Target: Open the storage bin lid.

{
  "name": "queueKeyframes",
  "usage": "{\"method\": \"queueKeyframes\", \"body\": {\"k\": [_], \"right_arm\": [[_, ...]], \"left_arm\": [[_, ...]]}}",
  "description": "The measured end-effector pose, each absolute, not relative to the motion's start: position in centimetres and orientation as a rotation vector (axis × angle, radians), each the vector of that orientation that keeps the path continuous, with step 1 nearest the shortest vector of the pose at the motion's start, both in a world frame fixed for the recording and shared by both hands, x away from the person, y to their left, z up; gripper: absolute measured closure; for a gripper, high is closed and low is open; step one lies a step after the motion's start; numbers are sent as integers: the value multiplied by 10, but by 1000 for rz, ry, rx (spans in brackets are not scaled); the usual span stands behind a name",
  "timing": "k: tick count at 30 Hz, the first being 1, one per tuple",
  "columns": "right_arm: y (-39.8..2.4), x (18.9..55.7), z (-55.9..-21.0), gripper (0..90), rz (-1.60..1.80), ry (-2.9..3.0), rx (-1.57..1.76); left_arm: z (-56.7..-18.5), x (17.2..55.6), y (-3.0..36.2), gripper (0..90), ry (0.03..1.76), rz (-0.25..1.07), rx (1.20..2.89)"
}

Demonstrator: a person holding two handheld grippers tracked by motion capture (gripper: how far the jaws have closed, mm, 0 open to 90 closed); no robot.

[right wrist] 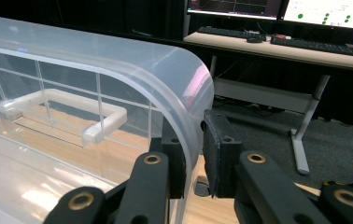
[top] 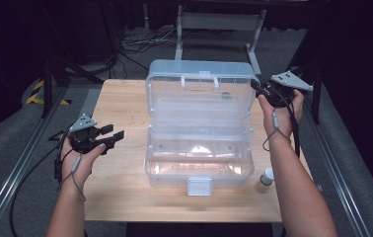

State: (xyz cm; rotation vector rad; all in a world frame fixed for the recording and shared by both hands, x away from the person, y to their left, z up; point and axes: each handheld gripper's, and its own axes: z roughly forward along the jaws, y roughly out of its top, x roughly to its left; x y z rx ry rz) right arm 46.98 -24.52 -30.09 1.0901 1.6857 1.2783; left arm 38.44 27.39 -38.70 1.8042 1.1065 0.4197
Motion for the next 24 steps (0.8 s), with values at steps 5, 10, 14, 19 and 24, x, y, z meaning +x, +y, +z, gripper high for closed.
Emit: {"method": "queueKeyframes", "body": {"k": [5,10,14,19,24], "right_arm": [[-246,473,-302,800,1289,1682,1096],[-246,480,-301,814,1280,1697,1112],[-246,485,-301,817,1278,1704,1125],[-246,490,-301,821,1275,1706,1134],[-246,495,-303,823,1293,1694,1143]], "left_arm": [[-385,382,272,462,1104,423,1813],[-386,379,272,462,1103,419,1828],[-386,376,275,461,1108,428,1825],[-387,369,279,461,1127,432,1828],[-387,365,282,461,1137,439,1828]]}}
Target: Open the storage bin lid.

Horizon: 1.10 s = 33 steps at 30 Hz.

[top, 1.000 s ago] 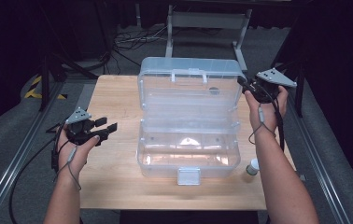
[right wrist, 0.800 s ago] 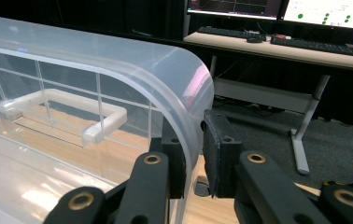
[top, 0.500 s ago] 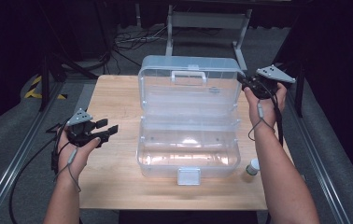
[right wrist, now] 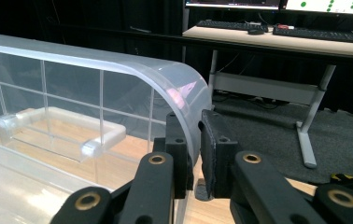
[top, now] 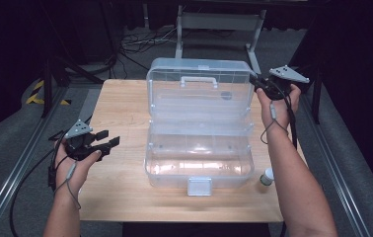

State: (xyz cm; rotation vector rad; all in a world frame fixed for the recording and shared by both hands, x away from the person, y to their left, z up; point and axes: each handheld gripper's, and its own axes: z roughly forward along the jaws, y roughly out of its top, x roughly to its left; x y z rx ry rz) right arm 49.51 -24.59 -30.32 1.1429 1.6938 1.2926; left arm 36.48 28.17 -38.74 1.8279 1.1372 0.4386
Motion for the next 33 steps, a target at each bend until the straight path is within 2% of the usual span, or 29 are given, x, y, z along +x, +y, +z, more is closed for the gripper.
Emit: {"method": "queueKeyframes", "body": {"k": [33], "right_arm": [[-247,531,-313,830,1307,1720,1191]], "left_arm": [[-394,362,285,450,1153,421,1844]]}}
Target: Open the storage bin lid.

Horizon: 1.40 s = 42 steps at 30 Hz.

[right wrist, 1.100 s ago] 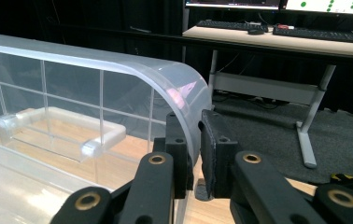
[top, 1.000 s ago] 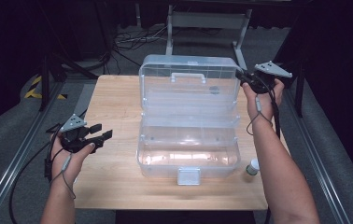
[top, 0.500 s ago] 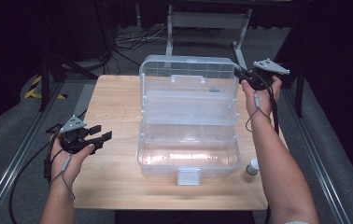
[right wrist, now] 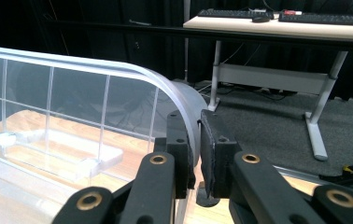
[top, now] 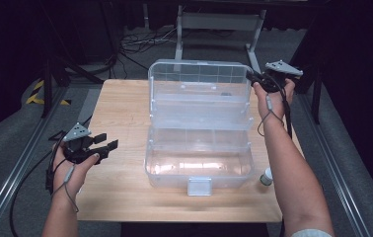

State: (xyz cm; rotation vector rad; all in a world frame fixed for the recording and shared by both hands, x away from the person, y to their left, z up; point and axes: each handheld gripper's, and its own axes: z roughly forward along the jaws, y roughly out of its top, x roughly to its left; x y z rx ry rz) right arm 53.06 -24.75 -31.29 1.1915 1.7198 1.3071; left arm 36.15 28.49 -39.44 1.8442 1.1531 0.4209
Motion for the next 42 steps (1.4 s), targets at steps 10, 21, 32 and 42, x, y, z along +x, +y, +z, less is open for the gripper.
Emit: {"method": "queueKeyframes", "body": {"k": [10,21,32,42], "right_arm": [[-248,541,-315,830,1300,1746,1213],[-249,549,-318,829,1302,1767,1238],[-252,559,-324,829,1314,1775,1277],[-248,572,-327,832,1273,1814,1306]], "left_arm": [[-395,360,286,450,1157,425,1843],[-394,361,285,450,1147,420,1845],[-394,363,284,450,1139,412,1840],[-393,366,283,450,1135,406,1842]]}}
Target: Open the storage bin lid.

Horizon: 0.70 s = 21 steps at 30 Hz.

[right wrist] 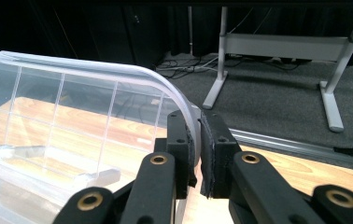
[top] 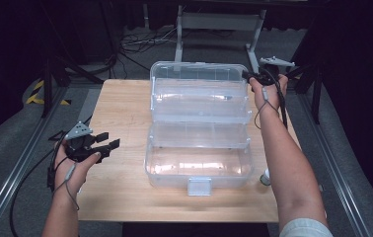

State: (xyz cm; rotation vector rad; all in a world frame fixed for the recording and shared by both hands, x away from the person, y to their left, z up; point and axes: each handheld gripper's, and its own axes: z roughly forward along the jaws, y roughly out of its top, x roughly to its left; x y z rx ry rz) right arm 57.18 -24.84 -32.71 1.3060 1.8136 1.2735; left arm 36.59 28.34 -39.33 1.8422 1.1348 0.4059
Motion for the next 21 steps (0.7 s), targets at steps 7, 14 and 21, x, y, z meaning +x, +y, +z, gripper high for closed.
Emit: {"method": "queueKeyframes", "body": {"k": [7,14,21], "right_arm": [[-250,578,-331,831,1276,1828,1331],[-249,582,-333,832,1259,1848,1335],[-248,588,-336,834,1236,1871,1343]], "left_arm": [[-395,367,282,450,1132,398,1846],[-397,368,281,447,1137,388,1856],[-400,369,279,446,1137,380,1862]]}}
